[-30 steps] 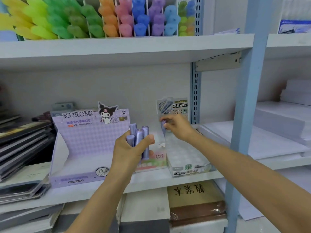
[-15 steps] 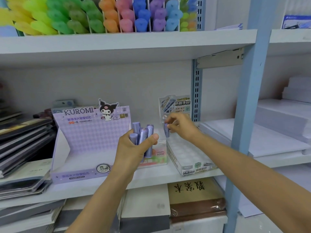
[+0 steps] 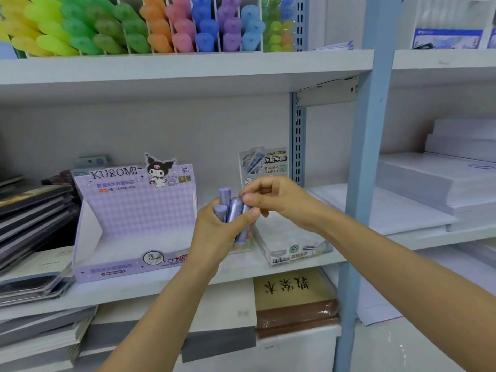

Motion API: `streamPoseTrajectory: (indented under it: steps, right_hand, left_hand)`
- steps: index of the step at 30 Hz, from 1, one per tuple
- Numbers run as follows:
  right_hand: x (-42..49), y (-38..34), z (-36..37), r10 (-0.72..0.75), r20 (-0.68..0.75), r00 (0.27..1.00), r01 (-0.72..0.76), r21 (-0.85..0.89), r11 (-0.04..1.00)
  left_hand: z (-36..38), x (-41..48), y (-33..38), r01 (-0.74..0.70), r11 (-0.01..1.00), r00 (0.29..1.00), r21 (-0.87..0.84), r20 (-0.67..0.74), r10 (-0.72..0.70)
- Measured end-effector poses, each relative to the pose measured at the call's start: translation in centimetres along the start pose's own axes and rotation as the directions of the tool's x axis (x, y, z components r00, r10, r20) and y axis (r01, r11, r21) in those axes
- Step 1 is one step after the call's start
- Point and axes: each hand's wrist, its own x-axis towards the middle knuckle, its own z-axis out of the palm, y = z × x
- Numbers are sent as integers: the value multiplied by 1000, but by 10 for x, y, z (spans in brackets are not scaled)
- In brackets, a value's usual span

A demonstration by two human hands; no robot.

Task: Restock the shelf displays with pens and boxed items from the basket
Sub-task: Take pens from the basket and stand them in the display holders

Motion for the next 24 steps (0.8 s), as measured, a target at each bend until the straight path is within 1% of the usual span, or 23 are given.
streamPoseTrajectory:
  steps: [2,5,7,9,13,15,17,19,21,22,24]
  right_hand:
    - [-3,-2,-3,-29,-63,998,32,40,999]
    - [-2,-6,-19,-78,-273,959,111,109,988]
    - [3,-5,-33,-95,-405,909,149,103,983]
    - [9,1,-41,-85,-458,885,119,47,992]
    - [24,26,-36,-25,-434,901,-50,-160,986]
    - [33,40,-31,-16,-416,909,-89,-233,968]
    - [42,50,-26,-33,-404,914,-100,-304,947]
    - [48,56,-20,-79,-380,922,-83,-393,916]
    - [53,57,-19,-120,-340,933,-61,-477,877]
    - [55,56,-21,-118,-311,943,-56,-497,866]
    - [58,52,-29,-68,-234,970,-61,-504,861]
  left_hand:
    - [2,0,0,-9,1000,1000,-27,-13,8]
    - [-1,0,2,31,999,999,17,-41,-31]
    - [-4,1,3,75,996,996,51,-59,-72]
    - [-6,3,4,124,992,989,37,-86,-120]
    - [-6,7,2,186,982,978,-17,-90,-187]
    - [-9,9,-1,191,982,980,0,-57,-191]
    - [-12,10,-5,204,977,979,60,-10,-204]
    - [-18,10,-8,212,968,976,134,21,-217]
    - [-23,11,-9,197,969,977,151,53,-207]
    - [-24,12,-9,184,971,978,150,67,-196]
    - [-27,12,-9,167,975,980,144,84,-180]
